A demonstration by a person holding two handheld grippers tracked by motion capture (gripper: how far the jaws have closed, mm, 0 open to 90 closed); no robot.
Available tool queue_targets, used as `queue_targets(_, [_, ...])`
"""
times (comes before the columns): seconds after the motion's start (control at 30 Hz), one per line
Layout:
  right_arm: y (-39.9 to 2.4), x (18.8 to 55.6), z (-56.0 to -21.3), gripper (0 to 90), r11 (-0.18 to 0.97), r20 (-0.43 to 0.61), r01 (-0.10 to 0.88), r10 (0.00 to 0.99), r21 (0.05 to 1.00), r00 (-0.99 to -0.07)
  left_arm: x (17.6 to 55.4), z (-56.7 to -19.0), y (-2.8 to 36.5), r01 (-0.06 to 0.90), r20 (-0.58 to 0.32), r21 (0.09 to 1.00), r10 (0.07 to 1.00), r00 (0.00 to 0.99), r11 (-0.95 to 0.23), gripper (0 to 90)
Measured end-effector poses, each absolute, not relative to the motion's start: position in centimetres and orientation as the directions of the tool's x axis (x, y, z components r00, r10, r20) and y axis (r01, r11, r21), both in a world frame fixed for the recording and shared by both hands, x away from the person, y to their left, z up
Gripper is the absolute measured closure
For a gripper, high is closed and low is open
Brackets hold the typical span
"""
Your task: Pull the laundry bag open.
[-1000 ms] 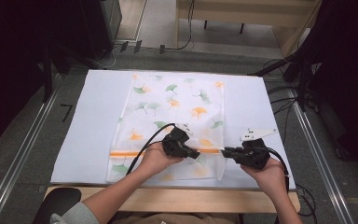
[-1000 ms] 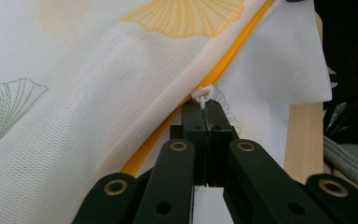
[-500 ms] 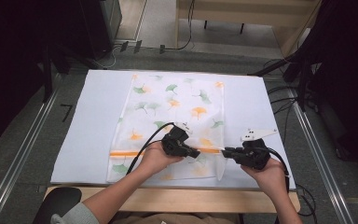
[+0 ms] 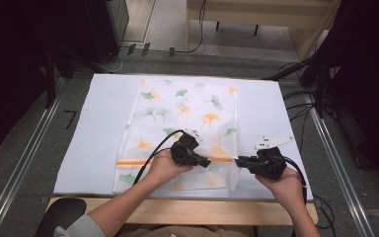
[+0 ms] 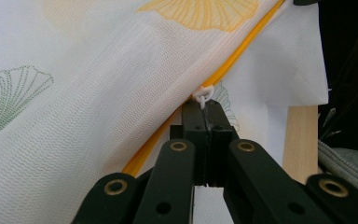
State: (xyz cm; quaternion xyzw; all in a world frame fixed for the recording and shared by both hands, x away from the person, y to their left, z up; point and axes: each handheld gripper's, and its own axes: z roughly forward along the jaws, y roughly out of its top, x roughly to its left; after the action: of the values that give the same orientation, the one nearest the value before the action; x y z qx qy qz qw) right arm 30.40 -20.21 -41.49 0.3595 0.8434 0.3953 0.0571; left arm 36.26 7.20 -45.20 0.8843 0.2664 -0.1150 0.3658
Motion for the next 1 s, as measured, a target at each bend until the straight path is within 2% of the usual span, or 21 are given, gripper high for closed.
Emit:
queue_targets(0.53, [-20.9,30.4,-41.4,85.1,0.418,0.192,0.567,0.659,0.710,-0.727,36.7,-45.5,9.3,0.607,-0.418,0.558,0.440,0.795,-0.567,90.0])
queue_targets(1.0, [-21.0,30.5,-41.5,85.1,0.425,0.200,0.571,0.653,0.702,-0.731,36.4,-45.4,9.5,0.608,-0.421,0.554,0.439,0.794,-0.568,90.0])
